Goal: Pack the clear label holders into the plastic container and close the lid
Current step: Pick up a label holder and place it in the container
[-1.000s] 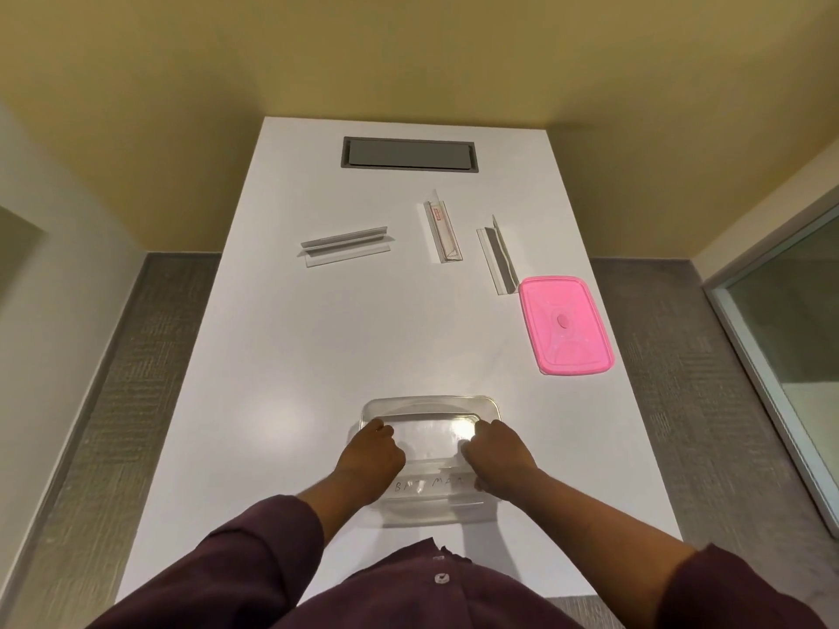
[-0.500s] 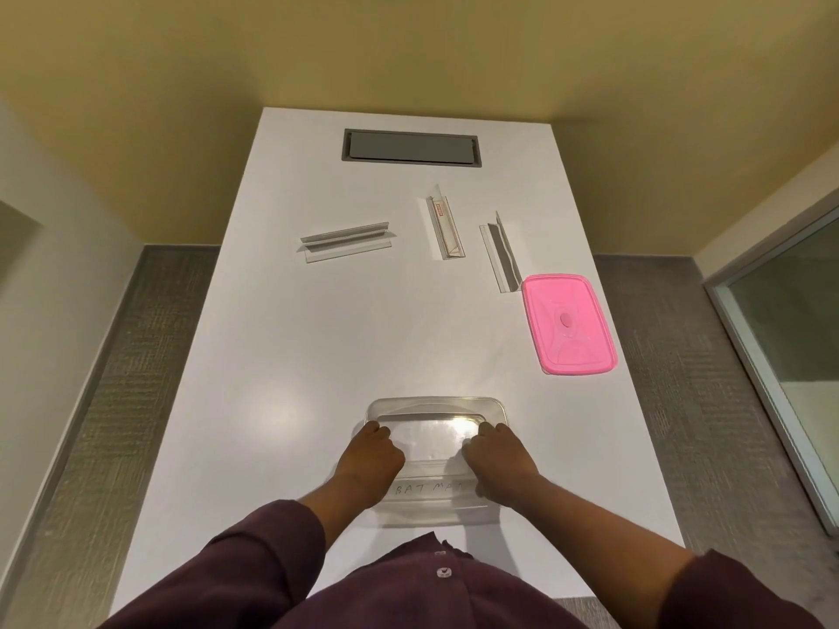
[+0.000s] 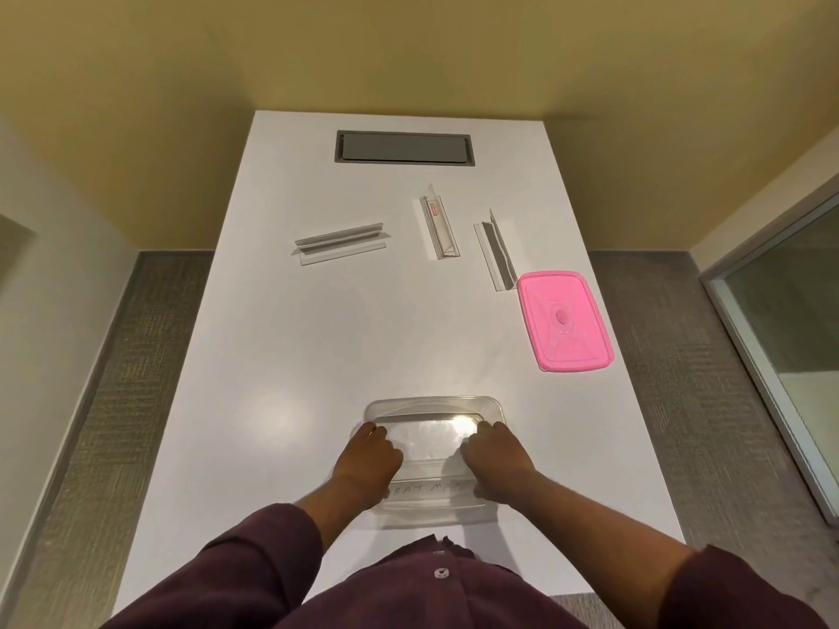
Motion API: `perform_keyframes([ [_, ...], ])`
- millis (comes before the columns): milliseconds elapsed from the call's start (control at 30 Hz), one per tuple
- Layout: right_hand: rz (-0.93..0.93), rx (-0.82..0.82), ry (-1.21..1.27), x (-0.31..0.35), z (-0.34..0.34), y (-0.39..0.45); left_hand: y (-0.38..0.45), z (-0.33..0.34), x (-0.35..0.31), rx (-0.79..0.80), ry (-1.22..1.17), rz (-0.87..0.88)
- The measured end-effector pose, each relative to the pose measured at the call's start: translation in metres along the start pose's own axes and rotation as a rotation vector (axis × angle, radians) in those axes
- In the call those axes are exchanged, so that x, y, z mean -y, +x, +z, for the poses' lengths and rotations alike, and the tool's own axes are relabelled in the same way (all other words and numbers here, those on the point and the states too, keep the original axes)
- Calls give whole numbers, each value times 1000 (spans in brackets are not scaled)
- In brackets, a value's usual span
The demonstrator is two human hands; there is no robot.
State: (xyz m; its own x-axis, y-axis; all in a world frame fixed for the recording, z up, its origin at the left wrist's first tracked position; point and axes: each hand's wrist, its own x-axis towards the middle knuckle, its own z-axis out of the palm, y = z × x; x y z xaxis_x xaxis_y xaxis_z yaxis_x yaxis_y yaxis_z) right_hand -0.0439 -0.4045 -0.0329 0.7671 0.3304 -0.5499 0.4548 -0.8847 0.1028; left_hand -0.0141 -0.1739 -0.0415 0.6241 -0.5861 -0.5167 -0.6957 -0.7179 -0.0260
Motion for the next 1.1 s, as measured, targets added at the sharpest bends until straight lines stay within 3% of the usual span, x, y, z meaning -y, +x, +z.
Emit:
perform_keyframes([
  [200, 37, 9, 164, -5, -11, 2, -7, -3, 1, -105, -83, 47],
  [400, 97, -128, 504, -19, -31, -2, -16, -15, 9, -470, -314, 60],
  [633, 222, -332, 948, -37, -66, 10, -7, -36, 40, -797, -567, -156],
  [833, 299, -368, 1098, -51, -98, 39, 3, -40, 84, -814, -623, -365],
  [900, 303, -268, 1112, -68, -117, 112, 43, -24, 140, -718, -683, -504],
  [1100, 312, -250, 1184, -78, -138, 134, 46, -10, 168, -644, -662, -573],
])
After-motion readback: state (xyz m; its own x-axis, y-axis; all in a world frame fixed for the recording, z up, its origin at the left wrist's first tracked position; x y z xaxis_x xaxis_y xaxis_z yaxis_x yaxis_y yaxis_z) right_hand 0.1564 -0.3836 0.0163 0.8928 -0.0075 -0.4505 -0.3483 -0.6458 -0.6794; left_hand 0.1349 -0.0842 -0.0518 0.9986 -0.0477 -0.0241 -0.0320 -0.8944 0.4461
